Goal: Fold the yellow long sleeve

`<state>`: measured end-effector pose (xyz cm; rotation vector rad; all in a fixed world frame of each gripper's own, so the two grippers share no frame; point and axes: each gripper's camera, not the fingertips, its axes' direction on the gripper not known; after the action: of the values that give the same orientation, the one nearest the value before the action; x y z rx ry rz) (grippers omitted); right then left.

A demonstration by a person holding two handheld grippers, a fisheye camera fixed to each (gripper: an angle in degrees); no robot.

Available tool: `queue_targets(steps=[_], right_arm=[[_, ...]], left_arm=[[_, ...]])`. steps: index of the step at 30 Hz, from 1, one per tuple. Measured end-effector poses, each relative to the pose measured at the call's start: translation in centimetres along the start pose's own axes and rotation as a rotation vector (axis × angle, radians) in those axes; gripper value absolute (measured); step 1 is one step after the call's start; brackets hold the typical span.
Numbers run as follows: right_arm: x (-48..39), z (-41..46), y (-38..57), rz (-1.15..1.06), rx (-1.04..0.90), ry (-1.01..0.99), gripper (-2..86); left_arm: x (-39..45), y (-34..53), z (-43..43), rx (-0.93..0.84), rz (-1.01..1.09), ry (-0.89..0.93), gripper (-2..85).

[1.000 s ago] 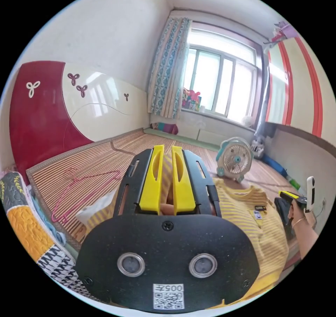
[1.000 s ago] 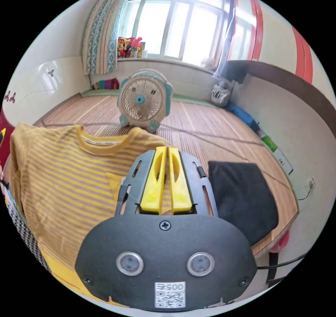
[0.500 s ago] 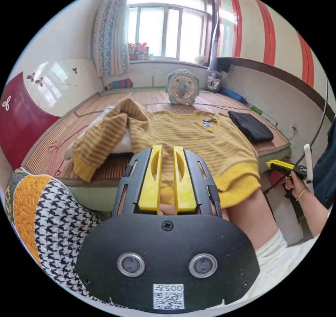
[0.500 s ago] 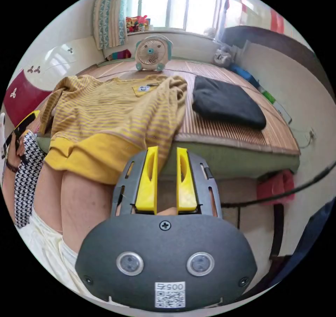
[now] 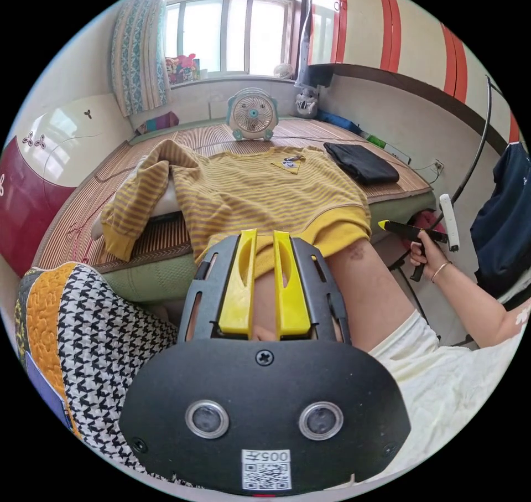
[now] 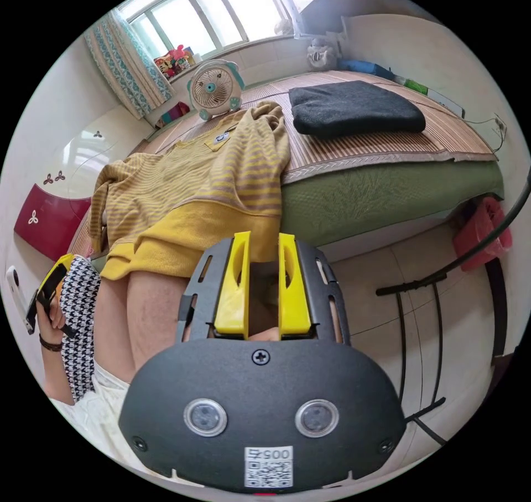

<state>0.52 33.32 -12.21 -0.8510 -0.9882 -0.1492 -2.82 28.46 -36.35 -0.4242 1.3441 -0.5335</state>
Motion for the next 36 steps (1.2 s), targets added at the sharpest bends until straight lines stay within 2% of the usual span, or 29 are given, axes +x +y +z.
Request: queue_targets(steps=[4, 12, 21, 31, 36], right_arm=[[-1.8, 0.8, 2.6, -0.042, -0.034, -0.035, 6.4], [-3.9, 1.4, 7.5, -0.180, -0.075, 0.084, 7.1], [-4.3, 1.2, 7.7, -0.157, -0.053, 0.112, 8.5], [-6.0, 2.4, 8.1, -0.150, -0.005, 0.146, 7.6], [-7.3, 4.6, 7.9, -0.192, 0.008, 0.231, 7.1]], left_arm=[[-2.0, 1.5, -0.1, -0.043, -0.034, -0.032, 6.8], [-6.0, 1.0, 0.6, -0.081, -0.081, -0.065, 7.0], [-6.9, -1.8, 2.7, -0.103, -0.033, -0.068, 6.5], [-10.4, -1.5, 3.9, -0.171, -0.117, -0.080, 6.4], [-11.2, -2.2, 4.1, -0.180, -0.133, -0.074, 6.4]])
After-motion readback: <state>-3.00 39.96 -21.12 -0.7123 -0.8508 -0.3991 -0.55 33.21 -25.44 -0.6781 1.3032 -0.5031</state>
